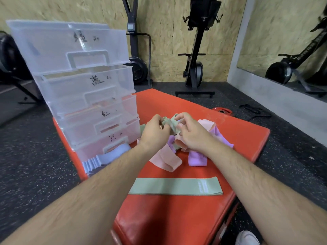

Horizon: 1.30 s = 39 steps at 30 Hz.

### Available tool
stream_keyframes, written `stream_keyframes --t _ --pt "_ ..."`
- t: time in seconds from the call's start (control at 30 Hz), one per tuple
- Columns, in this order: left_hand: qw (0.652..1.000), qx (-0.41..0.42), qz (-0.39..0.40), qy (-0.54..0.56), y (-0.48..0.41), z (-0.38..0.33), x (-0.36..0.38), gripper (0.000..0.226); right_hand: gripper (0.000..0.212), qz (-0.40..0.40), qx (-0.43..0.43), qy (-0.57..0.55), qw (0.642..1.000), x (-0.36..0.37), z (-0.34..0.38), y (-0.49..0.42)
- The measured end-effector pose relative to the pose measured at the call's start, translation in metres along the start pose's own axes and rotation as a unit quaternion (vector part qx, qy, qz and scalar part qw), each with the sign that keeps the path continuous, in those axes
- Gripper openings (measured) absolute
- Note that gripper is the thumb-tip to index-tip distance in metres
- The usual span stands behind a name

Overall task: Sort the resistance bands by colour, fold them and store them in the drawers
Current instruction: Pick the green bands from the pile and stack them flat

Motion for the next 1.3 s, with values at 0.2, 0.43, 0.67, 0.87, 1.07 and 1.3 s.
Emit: stream_keyframes --t 0.2,0.43,0.67,0.87,1.07,1.3 --pt "0.994 0.071 0.013 -0.087 0.006 0.007 -0.016 0.018 0.046 0.035 -0.047 0.185 0.981 0.011 0.018 -0.009" --pt "0.991 0.103 -0.016 -0.087 0.016 0.012 -0.040 0.010 0.021 0.012 -0.054 0.267 0.962 0.016 0.009 -0.038" --pt "0.990 0.122 -0.033 -0.070 0.019 0.017 -0.055 0.002 0.015 -0.022 -0.058 0.297 0.953 0.012 0.005 -0.046" --pt "0.979 0.164 -0.118 -0.025 0.016 0.007 -0.073 0.007 0.007 -0.189 -0.131 0.337 0.913 -0.007 0.028 -0.046" --pt "0.962 0.169 -0.211 0.045 0.022 -0.003 -0.095 0.009 0.009 -0.121 -0.060 0.320 0.938 -0.019 0.005 -0.039" --pt "0.964 0.128 -0.209 0.105 0.024 0.008 -0.111 0.013 0.005 0.007 0.068 0.093 0.993 -0.040 -0.035 -0.025"
Point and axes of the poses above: each hand's wrist, its own y-axis away from the middle knuckle, its own x-axis out of the palm, z = x × y, the point moved 3 cm from there along -y, towards the middle knuckle, and after that the axes turned 14 degrees about z, right-handed, at the moved point
